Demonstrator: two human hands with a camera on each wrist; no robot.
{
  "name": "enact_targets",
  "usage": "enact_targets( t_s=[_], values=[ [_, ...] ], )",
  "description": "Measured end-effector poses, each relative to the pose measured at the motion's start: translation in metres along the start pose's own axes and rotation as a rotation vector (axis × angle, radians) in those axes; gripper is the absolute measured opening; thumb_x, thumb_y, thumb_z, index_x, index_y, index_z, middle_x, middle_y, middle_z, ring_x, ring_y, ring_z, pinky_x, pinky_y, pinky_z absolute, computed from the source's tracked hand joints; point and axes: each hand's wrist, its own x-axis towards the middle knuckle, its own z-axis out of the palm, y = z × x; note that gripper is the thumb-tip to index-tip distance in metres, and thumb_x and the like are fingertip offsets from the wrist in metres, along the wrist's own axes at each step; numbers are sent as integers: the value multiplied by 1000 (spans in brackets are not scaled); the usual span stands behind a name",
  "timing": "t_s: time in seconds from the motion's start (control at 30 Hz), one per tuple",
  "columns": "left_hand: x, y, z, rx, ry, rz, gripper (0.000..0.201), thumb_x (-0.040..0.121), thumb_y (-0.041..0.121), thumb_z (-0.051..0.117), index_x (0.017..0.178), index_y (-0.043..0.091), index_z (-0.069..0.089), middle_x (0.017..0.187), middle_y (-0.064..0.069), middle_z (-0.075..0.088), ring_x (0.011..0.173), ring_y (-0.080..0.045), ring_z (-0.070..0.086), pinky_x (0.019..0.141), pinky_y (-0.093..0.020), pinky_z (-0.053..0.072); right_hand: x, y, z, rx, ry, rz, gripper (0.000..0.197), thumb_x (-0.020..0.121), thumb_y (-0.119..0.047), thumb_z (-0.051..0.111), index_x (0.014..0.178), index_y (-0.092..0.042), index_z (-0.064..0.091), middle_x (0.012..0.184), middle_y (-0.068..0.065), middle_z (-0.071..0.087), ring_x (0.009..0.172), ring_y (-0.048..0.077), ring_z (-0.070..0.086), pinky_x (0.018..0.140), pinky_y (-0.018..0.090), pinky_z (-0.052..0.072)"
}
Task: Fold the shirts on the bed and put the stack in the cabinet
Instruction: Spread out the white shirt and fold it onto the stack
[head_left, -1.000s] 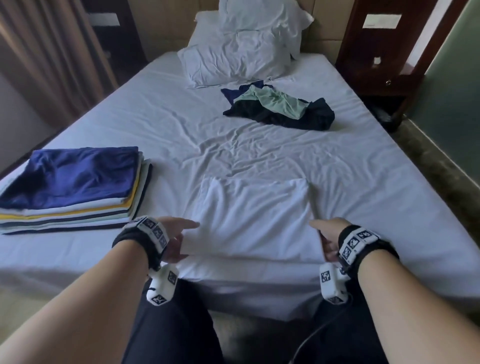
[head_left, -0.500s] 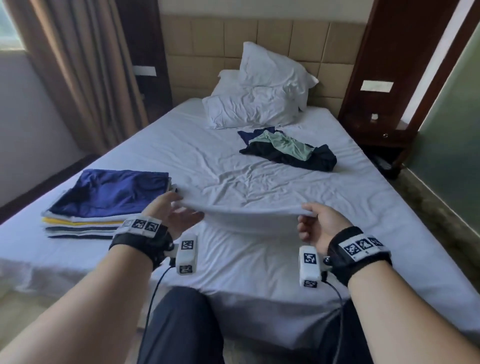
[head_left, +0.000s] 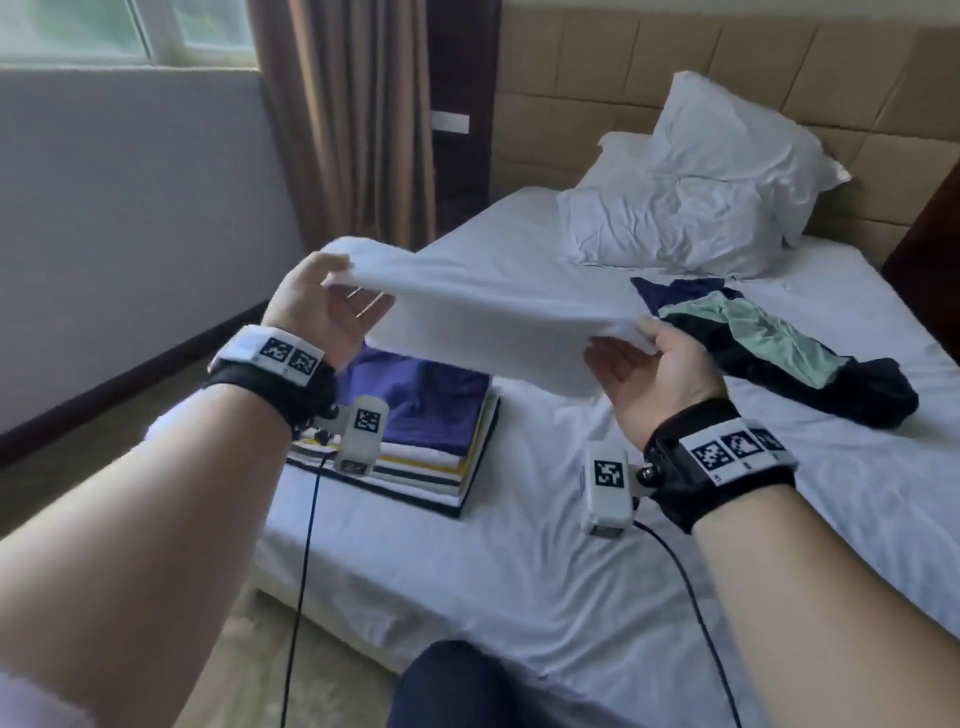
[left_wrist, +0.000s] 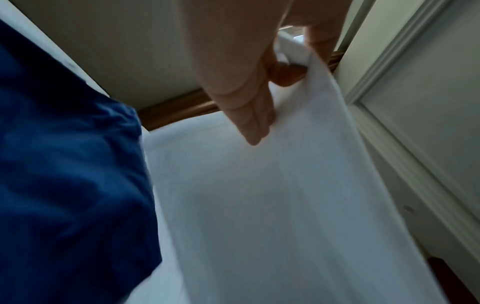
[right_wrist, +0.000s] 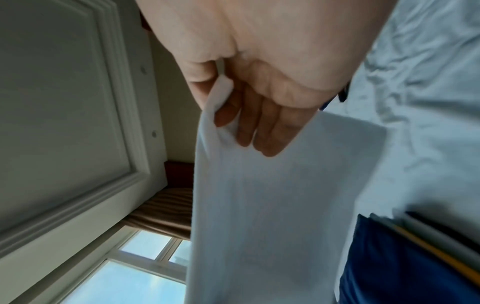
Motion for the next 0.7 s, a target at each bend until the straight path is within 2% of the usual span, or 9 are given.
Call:
enact_targets(
  t_s=[0.07, 0.13, 0.2, 0.27, 0.33, 0.4, 0.5, 0.6, 0.7],
  values=[
    [26, 19, -19, -41, 10, 42, 44, 82, 14, 59, 126, 12, 60, 135, -12, 63, 125, -28, 62, 110, -46, 47, 24, 16, 23, 12, -60, 8, 15, 96, -14, 58, 111, -9, 60, 98, 14, 69, 96, 34, 69, 90, 44, 59],
    [47, 25, -51, -65, 54, 28, 48, 82, 14, 58, 130, 12, 58, 142, -14, 59, 130, -31, 60, 109, -46, 48, 44, 46, 37, -40, -86, 52, 14, 98, -14, 57, 110, -10, 61, 100, 13, 70, 96, 34, 72, 88, 44, 59],
    [62, 21, -88, -18, 147, -4, 45, 80, 15, 59, 125, 14, 58, 129, -11, 65, 117, -30, 65, 100, -43, 55, 62, 85, 43, -141, -49, 128, 12, 98, -15, 57, 107, -11, 63, 93, 13, 72, 88, 34, 74, 78, 40, 60],
    [68, 4, -127, 49, 291, -63, 41, 80, 14, 61, 121, 14, 59, 117, -9, 67, 103, -29, 68, 84, -39, 61, 78, 126, 38, -275, 19, 216, 13, 98, -17, 58, 107, -11, 63, 86, 13, 73, 77, 30, 74, 63, 34, 57],
    [68, -20, -164, 136, 479, -152, 33, 86, 11, 59, 120, 10, 59, 115, -13, 68, 96, -30, 70, 69, -37, 63, 88, 167, 26, -428, 63, 314, 19, 98, -18, 57, 114, -9, 62, 85, 14, 72, 67, 26, 72, 50, 27, 52],
    [66, -40, -200, 227, 630, -236, 31, 89, 10, 59, 120, 6, 56, 112, -15, 65, 88, -28, 69, 57, -34, 62, 92, 198, 11, -525, 97, 369, 17, 98, -15, 57, 113, -7, 59, 87, 14, 69, 62, 24, 72, 42, 23, 47],
    [68, -51, -228, 227, 666, -217, 41, 84, 10, 62, 124, -1, 57, 113, -17, 65, 85, -31, 72, 59, -35, 62, 93, 216, -2, -529, 111, 352, 11, 95, -8, 56, 105, -3, 59, 100, 16, 64, 65, 27, 74, 38, 24, 43],
    [70, -47, -225, 216, 672, -151, 22, 89, 9, 58, 111, 3, 57, 102, -15, 67, 88, -32, 72, 62, -39, 62, 90, 213, -3, -595, 81, 293, 6, 90, -6, 57, 93, -2, 61, 85, 15, 65, 65, 27, 72, 40, 25, 37],
    [68, -41, -226, 252, 640, -138, 31, 90, 10, 55, 119, 3, 56, 100, -14, 69, 80, -28, 76, 64, -37, 62, 85, 210, -1, -731, 58, 247, 10, 75, -13, 65, 82, -5, 65, 72, 13, 62, 66, 28, 63, 49, 30, 38]
  ],
)
